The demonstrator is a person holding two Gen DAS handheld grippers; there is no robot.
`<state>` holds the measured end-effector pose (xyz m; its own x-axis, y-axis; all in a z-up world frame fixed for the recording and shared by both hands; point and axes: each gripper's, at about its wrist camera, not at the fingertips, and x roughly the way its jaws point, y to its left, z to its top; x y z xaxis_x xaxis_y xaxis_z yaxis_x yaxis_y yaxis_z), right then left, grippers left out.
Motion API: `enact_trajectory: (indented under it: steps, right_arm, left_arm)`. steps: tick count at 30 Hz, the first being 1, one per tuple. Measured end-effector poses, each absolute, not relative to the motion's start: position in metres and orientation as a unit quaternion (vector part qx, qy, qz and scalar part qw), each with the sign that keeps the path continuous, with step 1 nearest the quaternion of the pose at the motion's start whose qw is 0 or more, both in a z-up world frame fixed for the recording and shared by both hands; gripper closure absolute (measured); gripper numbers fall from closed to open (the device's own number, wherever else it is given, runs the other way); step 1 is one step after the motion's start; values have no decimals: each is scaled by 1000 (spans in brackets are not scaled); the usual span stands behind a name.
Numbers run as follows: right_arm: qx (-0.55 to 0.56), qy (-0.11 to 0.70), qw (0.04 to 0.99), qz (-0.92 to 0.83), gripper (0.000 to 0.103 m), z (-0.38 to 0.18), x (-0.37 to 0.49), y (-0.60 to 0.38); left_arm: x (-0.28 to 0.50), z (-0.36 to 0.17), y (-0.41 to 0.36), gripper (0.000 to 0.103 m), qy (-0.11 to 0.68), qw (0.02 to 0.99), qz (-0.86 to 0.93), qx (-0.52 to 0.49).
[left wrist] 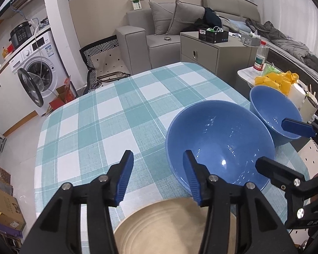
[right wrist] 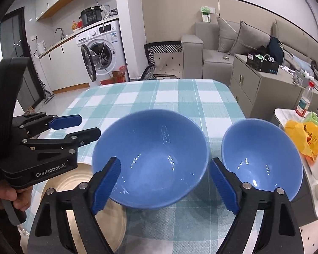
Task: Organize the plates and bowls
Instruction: 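Pull both tools back from the bowls and turn toward the last blue bowl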
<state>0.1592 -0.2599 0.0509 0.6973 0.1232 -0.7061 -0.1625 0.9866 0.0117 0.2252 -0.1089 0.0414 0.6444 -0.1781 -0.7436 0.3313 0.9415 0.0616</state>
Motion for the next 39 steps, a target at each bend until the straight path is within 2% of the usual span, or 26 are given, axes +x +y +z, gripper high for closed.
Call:
enact_trajectory:
  steps: [1, 4, 5, 6, 7, 10, 12, 39]
  right_arm:
    - [-28, 381, 921, 79, 6, 52, 160, -258]
    - [-35, 379, 921, 81, 4, 53, 159, -254]
    - [-38, 378, 921, 82, 2, 53, 159, -252]
    - [-42, 377, 922, 82, 2, 53, 159, -251]
    - [-46, 377, 922, 79, 2, 53, 159, -249]
    - [-48, 376, 922, 79, 2, 55, 161, -248]
    - [-53, 375, 922, 80, 1, 57, 162, -247]
    - [-56, 355, 932, 36, 1, 87, 162, -295]
  left_arm:
    - [225, 42, -108, 52, 398, 901, -144, 93]
    - [225, 44, -104, 47, 394, 903, -150, 86]
    - [225, 44, -103, 38, 393, 903, -149, 85]
    - [225, 44, -102, 24, 391, 905, -146, 84]
    - [224, 45, -101, 19, 385, 907, -146, 82]
    - [222, 49, -99, 15, 375, 911, -150, 81]
    - [223, 51, -97, 0, 374, 911, -159, 69]
    - [240, 72, -125, 0, 366, 911, -172, 79]
